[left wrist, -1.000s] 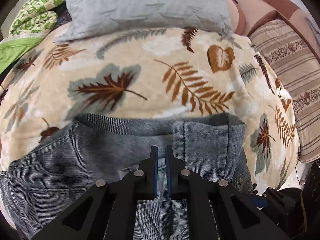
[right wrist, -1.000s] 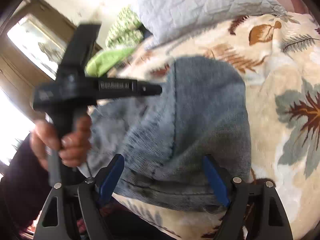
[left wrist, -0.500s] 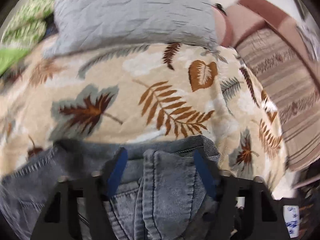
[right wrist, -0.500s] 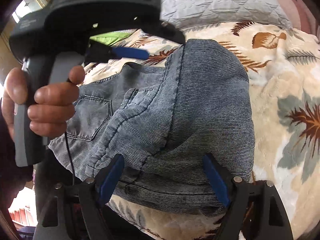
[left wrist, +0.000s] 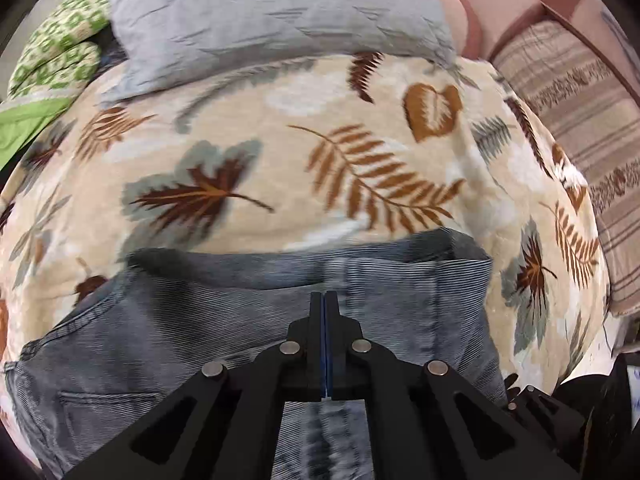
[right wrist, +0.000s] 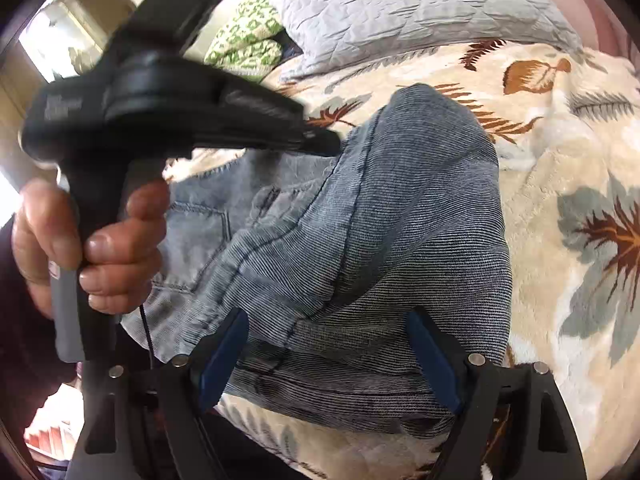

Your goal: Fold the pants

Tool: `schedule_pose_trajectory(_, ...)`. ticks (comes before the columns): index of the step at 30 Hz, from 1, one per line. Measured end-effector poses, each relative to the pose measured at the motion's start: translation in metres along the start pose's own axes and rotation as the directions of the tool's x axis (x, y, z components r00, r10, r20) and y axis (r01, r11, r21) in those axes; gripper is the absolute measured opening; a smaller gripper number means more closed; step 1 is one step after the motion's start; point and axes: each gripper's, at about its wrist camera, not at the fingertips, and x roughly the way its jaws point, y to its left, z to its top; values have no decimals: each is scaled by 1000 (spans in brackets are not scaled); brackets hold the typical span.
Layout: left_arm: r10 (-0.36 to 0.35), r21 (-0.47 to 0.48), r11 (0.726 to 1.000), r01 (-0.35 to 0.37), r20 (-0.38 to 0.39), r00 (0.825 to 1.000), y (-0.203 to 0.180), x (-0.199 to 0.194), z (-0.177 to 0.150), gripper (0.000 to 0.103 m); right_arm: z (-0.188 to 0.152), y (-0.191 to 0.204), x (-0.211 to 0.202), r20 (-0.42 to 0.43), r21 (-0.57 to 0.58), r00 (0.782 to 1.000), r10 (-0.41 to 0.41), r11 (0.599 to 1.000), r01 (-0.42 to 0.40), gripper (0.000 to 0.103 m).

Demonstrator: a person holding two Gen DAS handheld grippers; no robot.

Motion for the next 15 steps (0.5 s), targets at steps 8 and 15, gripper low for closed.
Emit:
schedule_pose_trajectory(8, 57, -131, 990, -58, -14, 998, 66, -17, -24, 0, 2, 3, -24, 98, 15, 992, 81, 996, -83, 82)
schedule_pose_trajectory(15, -133, -225, 966, 125, -19, 991, 80, -25, -57, 2, 4, -12, -11, 27, 104, 1000, -4, 995, 1, 83)
